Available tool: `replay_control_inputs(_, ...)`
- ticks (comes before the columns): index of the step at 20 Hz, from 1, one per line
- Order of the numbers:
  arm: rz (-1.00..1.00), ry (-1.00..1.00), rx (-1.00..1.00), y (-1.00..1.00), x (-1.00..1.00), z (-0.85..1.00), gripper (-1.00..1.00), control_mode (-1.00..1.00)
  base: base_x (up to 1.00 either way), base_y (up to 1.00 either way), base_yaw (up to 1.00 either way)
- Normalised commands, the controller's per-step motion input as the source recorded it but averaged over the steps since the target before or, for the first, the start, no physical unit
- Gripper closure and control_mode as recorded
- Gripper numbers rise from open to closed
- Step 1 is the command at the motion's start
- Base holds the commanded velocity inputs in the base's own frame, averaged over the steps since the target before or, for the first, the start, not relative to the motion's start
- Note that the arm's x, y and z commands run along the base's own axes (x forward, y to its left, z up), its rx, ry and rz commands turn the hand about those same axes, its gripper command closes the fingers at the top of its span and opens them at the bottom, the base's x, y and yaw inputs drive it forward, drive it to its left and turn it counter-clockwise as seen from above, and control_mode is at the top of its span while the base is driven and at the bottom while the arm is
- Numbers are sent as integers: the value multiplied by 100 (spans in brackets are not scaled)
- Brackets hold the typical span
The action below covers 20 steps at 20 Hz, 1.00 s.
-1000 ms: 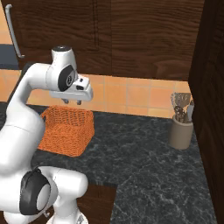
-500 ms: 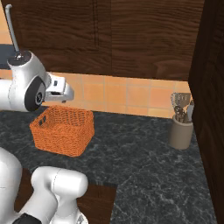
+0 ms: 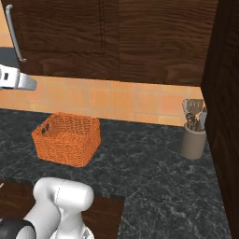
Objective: Open the cabinet, pick up the bread from the cabinet and place it in the basket. Then move the basket to the dining counter.
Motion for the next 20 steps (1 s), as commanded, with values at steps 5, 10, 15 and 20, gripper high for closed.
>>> replay_control_inputs(5, 0, -40, 0, 97, 18, 29, -100, -100, 0, 0, 0)
replay_control_inputs(10, 0, -3, 1, 66, 55, 73, -100, -100, 0, 0, 0)
replay_control_inputs(15, 0, 0, 7, 8, 46, 73, -100, -100, 0, 0, 0)
replay_control_inputs(20, 0, 0, 0, 4, 64, 12, -100, -100, 0, 0, 0)
